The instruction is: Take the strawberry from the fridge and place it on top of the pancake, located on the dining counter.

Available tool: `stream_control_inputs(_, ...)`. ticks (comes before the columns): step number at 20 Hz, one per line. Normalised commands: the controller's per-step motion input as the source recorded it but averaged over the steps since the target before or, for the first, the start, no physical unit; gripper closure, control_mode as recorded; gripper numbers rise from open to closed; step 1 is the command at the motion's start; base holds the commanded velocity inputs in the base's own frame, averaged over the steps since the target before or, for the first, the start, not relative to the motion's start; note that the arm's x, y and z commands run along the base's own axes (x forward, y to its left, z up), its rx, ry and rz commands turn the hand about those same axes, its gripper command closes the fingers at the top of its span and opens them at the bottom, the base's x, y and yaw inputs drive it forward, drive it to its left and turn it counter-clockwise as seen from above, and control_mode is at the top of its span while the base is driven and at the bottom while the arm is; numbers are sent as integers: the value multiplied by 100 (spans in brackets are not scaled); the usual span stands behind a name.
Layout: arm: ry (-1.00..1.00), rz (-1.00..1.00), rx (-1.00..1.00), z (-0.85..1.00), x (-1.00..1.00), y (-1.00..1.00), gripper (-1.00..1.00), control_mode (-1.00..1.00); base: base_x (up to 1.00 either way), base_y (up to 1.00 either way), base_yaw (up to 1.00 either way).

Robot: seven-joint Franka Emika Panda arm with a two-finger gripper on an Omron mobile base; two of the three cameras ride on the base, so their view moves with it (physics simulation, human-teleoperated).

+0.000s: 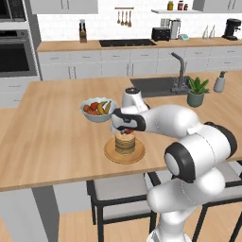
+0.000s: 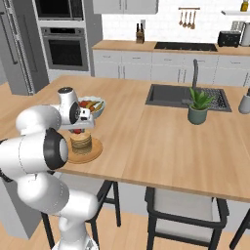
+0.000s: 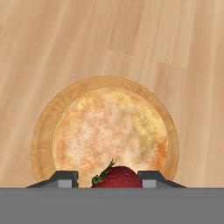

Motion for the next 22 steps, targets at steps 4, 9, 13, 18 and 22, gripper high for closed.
stream_control_inputs(4, 0, 0, 0, -12, 3, 0, 100, -100, 0, 0, 0)
stream_control_inputs(9, 0, 0, 0, -6, 0, 0, 100, -100, 0, 0, 0)
stream_control_inputs(13, 0, 0, 1, 0, 3, 0, 100, -100, 0, 0, 0)
stream_control_inputs(18, 0, 0, 1, 0, 23, 0, 100, -100, 0, 0, 0)
stream_control_inputs(22, 0, 0, 0, 0, 25, 0, 100, -100, 0, 0, 0)
